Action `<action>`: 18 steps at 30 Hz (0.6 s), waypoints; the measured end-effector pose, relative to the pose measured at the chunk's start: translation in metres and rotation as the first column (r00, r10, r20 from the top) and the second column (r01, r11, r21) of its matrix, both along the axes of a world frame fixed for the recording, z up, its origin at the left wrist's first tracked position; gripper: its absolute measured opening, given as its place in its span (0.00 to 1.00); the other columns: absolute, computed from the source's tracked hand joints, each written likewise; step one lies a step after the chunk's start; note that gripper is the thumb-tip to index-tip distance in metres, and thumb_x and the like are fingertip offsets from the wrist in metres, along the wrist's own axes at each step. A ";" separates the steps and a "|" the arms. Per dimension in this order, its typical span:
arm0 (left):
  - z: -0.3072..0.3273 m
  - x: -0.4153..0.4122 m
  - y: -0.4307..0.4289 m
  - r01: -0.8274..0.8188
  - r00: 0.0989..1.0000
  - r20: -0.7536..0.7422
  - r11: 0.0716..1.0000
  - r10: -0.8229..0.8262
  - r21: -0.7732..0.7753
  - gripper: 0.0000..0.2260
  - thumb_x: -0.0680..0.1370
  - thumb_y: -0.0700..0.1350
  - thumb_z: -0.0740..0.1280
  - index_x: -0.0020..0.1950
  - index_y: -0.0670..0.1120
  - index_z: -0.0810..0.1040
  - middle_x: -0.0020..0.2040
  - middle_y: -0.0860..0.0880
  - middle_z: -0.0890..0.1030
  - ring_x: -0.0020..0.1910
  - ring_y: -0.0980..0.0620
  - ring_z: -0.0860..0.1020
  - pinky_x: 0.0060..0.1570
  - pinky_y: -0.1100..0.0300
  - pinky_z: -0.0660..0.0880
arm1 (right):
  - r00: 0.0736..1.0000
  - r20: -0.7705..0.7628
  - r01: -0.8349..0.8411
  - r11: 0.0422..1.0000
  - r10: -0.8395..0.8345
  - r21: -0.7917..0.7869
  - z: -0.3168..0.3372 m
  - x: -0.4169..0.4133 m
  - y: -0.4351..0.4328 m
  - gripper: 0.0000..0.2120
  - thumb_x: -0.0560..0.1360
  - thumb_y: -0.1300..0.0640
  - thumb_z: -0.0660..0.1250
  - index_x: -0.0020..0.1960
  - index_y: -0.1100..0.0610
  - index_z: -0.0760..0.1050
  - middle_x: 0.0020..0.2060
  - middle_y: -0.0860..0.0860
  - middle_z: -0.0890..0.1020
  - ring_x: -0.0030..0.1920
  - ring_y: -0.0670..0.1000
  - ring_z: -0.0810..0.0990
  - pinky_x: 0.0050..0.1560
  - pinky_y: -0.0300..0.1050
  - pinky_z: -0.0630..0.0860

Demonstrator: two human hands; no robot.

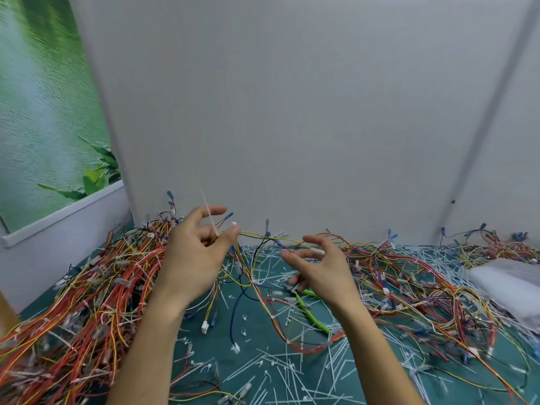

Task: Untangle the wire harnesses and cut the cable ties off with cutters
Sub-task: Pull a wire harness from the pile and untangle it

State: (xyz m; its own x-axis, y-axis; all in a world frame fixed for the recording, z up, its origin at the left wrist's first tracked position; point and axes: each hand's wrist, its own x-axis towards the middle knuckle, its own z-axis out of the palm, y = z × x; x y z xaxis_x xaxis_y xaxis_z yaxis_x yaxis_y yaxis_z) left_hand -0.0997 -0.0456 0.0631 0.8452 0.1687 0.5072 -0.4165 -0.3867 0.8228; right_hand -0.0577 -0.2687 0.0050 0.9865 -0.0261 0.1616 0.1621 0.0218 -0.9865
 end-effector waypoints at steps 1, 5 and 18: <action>0.000 0.000 0.000 -0.037 0.998 0.045 0.999 0.036 0.014 0.11 0.78 0.52 0.72 0.59 0.58 0.76 0.32 0.45 0.80 0.27 0.53 0.76 0.39 0.54 0.78 | 1.000 -0.007 -0.027 1.000 0.027 0.003 -0.002 0.000 0.003 0.29 0.71 0.51 0.81 0.66 0.55 0.71 0.46 0.52 0.87 0.32 0.58 0.86 0.29 0.43 0.78; -0.006 0.003 -0.003 -0.134 0.990 0.055 0.988 0.130 0.081 0.16 0.79 0.53 0.71 0.64 0.54 0.73 0.36 0.55 0.85 0.34 0.56 0.83 0.47 0.46 0.81 | 0.991 -0.053 -0.112 0.986 0.120 0.126 -0.009 0.000 0.014 0.32 0.71 0.46 0.80 0.69 0.57 0.71 0.55 0.55 0.86 0.46 0.56 0.89 0.51 0.48 0.84; -0.021 0.018 0.000 0.087 0.973 -0.225 0.987 -0.055 0.138 0.17 0.80 0.46 0.70 0.67 0.53 0.69 0.43 0.57 0.87 0.41 0.59 0.85 0.49 0.56 0.78 | 0.968 -0.098 -0.247 0.811 0.230 -0.530 -0.011 -0.019 0.037 0.24 0.77 0.47 0.73 0.71 0.49 0.74 0.64 0.46 0.80 0.58 0.44 0.82 0.57 0.45 0.81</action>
State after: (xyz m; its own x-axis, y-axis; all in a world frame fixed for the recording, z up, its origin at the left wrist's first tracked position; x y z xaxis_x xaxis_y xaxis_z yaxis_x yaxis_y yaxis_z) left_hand -0.0814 -0.0457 0.0422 0.9457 0.0423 0.3224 -0.2627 -0.4850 0.8341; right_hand -0.0767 -0.2314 -0.0058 0.9547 0.2928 0.0529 0.1933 -0.4752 -0.8584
